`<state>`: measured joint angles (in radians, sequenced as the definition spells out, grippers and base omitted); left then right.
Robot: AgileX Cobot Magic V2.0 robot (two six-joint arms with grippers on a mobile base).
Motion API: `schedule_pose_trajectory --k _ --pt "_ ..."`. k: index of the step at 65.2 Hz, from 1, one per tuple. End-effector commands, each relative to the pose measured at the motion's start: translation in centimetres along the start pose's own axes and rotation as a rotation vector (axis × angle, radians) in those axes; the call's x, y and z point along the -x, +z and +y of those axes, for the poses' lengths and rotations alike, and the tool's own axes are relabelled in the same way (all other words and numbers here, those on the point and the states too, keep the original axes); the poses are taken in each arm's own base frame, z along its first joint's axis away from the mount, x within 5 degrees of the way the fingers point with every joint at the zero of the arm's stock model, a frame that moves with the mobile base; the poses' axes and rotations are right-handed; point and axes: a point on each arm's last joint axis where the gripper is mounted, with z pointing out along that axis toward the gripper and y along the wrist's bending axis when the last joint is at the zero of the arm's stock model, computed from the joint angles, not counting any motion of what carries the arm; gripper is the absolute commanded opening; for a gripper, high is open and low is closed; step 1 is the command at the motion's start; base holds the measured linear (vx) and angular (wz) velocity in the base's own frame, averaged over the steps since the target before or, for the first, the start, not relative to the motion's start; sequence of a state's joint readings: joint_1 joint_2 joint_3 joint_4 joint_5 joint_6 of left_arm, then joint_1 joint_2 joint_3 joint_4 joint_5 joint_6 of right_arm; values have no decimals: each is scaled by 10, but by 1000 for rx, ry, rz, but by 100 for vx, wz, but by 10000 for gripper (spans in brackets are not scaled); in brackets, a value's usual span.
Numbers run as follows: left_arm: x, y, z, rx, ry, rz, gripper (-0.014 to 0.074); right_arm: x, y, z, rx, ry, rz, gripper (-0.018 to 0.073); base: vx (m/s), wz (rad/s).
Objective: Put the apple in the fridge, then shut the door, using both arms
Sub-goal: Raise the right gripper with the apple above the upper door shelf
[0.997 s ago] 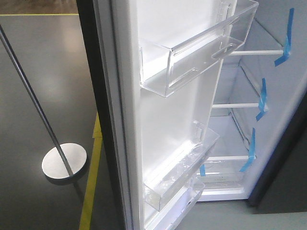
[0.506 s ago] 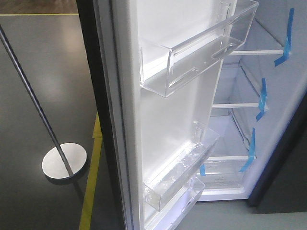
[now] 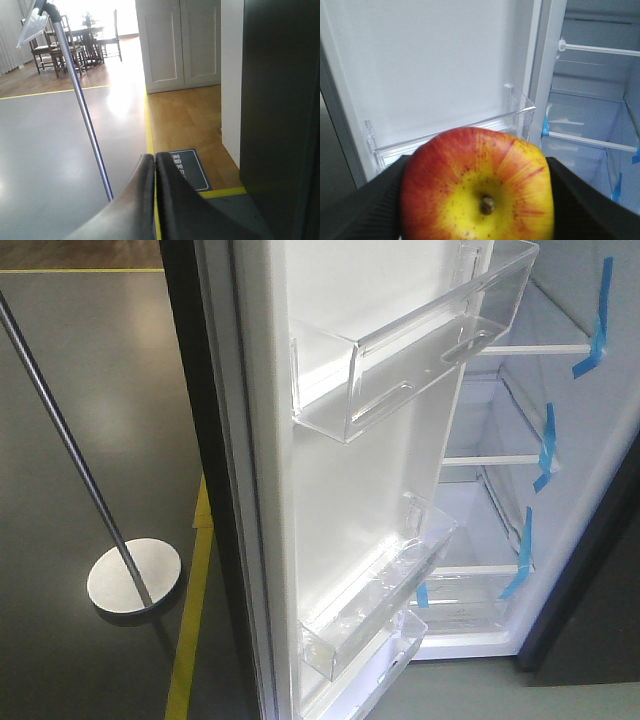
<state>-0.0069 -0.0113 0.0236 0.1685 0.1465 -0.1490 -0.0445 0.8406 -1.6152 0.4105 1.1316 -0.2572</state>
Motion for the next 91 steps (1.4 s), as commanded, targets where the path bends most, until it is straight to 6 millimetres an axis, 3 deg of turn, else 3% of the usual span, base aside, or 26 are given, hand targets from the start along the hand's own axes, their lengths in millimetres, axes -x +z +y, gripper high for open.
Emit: schedule_pose_trajectory --k 1,19,31,42,55,64,78,91 --pt "13 -3 -1 -12 -13 -106 -6 12 -2 -1 -12 -4 -96 133 0 0" --pt "13 -3 -1 -12 -13 -106 -6 15 -1 -2 -21 3 -133 133 0 0" --pt "13 -3 -1 -12 -13 -106 -6 16 18 -9 -12 26 -93 133 0 0" --pt "13 -3 -1 -12 -13 -106 -6 31 65 -26 19 45 -184 133 0 0" --pt "13 -3 -1 -12 -13 -106 -6 35 162 -44 255 13 -216 133 0 0" --pt "13 -3 -1 -12 -13 -106 -6 36 212 -51 420 -66 -233 133 0 0" --pt "13 -3 -1 -12 -13 -106 -6 32 263 -66 501 -57 -149 138 0 0" --pt "13 -3 -1 -12 -13 -106 -6 18 282 -74 485 -44 -26 173 0 0"
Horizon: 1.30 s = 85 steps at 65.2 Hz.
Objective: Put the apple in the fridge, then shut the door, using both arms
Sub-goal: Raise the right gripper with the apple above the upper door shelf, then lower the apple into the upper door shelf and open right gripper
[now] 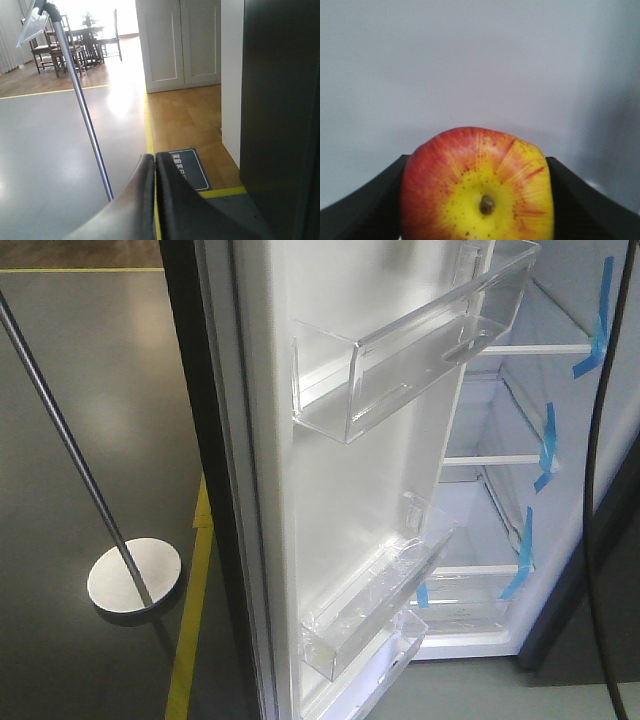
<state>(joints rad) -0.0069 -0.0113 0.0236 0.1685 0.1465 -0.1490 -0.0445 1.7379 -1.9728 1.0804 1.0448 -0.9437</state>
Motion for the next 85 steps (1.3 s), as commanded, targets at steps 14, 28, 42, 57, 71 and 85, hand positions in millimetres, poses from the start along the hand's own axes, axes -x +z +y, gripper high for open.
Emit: schedule_pose_trajectory --k 14,28,42,57,71,85 --pt "13 -3 -1 -12 -13 -106 -6 17 -16 11 -39 -43 -23 349 0 0" --pt "13 -3 -1 -12 -13 -106 -6 19 -16 8 -67 -39 -44 581 0 0" --pt "13 -3 -1 -12 -13 -106 -6 20 -16 7 -79 -23 -57 593 0 0" --pt "13 -3 -1 -12 -13 -106 -6 35 -29 25 -39 -3 -129 487 0 0" --pt "13 -3 -1 -12 -13 -106 -6 55 -61 61 -31 -72 -161 188 0 0" --pt "14 -3 -1 -13 -15 -115 -6 63 -95 101 -32 -129 -126 -8 0 0"
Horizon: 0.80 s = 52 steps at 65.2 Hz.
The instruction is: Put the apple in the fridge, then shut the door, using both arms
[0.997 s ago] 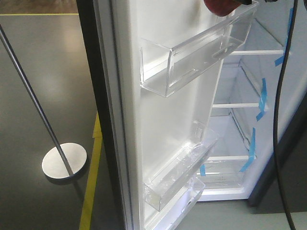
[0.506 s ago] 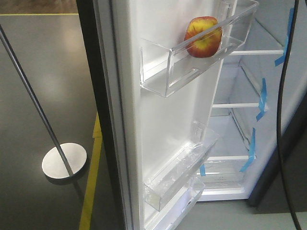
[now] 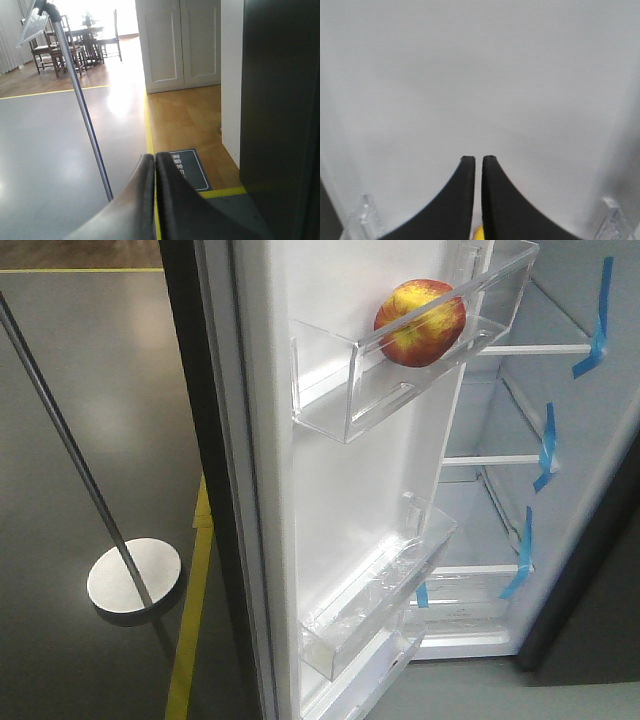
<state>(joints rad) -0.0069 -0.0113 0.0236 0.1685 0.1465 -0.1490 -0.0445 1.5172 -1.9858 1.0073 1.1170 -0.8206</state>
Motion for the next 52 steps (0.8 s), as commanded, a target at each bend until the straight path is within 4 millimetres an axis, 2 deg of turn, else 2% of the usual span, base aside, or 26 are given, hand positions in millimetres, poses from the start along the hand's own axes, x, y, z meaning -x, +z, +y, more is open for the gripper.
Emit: schedule_pose_trajectory --k 1,8,19,31,52 --pt "14 -3 -1 -14 -16 -118 -6 21 -27 26 -22 -40 -73 -6 0 0" --pt "18 -3 -1 -21 -58 -141 -6 15 -38 36 -64 -37 -72 -5 0 0" --pt "23 -4 -2 -42 -232 -191 -6 -12 -51 54 -110 -19 -65 -5 0 0" --pt "26 -5 0 -61 -496 -218 -6 -58 -73 84 -158 0 -42 -4 0 0" --pt "28 -5 6 -73 -1045 -261 -6 -156 -105 124 -332 41 -69 -4 0 0"
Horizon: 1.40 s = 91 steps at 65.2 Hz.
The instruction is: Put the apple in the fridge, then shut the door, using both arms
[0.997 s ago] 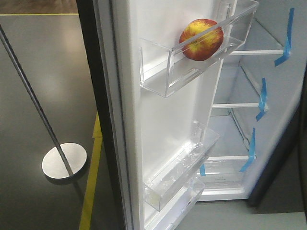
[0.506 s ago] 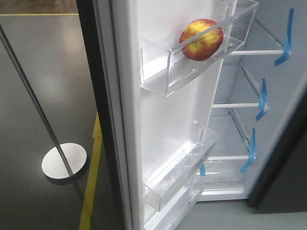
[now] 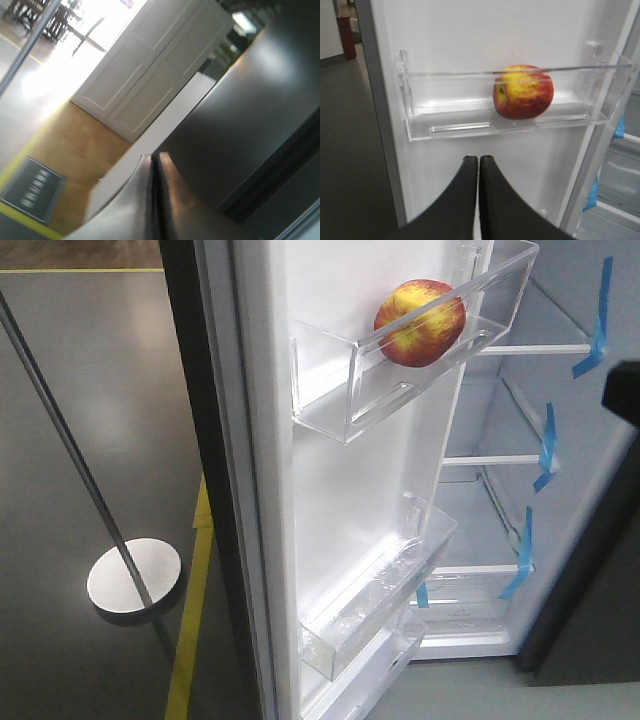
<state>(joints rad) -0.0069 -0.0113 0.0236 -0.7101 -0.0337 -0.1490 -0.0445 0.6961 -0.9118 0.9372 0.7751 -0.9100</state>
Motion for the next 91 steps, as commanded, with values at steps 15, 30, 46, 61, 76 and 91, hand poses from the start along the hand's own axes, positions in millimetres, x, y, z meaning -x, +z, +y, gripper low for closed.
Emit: schedule_pose_trajectory --k 15,30,46,61,76,91 --pt "16 -2 -3 -16 -371 -135 -6 -46 -23 18 -52 33 -57 -4 0 0" --pt "19 -3 -13 -47 -468 -94 -6 -48 -23 20 -34 61 -73 -4 0 0" --pt "64 -18 -69 -225 -365 -172 -6 -43 -24 22 -5 121 -126 -3 0 0" --pt "89 -2 -115 -252 -293 -61 -5 -41 -24 22 -1 139 -143 -3 0 0" --pt "113 45 -151 -204 -44 -3 8 -41 -24 23 -1 138 -142 -3 0 0" --pt "128 115 -174 -153 117 77 73 -42 -24 23 5 138 -138 -3 0 0"
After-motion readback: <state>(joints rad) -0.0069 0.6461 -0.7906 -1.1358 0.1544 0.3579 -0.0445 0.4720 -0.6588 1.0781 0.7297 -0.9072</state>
